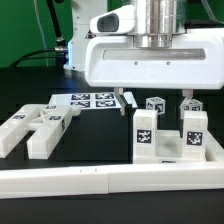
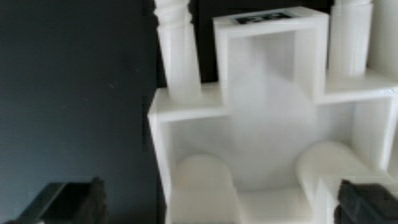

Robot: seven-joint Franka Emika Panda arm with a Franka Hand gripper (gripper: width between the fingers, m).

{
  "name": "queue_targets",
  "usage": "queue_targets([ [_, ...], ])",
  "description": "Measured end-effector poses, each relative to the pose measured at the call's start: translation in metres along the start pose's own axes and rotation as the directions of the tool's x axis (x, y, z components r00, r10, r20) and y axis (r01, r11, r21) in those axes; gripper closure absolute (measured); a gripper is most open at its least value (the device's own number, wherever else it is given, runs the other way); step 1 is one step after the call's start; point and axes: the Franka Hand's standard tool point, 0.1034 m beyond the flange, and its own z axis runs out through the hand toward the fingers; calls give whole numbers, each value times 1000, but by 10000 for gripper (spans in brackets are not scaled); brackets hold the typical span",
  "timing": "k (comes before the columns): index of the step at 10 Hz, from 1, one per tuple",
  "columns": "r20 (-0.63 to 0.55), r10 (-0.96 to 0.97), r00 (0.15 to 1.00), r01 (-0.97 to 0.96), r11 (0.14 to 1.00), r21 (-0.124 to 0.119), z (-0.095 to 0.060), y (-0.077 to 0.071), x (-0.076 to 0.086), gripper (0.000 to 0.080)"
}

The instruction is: Assemble chair

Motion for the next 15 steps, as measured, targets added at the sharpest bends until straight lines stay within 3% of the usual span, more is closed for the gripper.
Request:
queue_targets([
  [3,-5,-66,998,66,998,-8,15,6,-4,151],
  [8,-22,-93,995,93,996,-2,20,12,-5,151],
  [15,-15,-129,992,129,992,-17,50,13,-25,151],
])
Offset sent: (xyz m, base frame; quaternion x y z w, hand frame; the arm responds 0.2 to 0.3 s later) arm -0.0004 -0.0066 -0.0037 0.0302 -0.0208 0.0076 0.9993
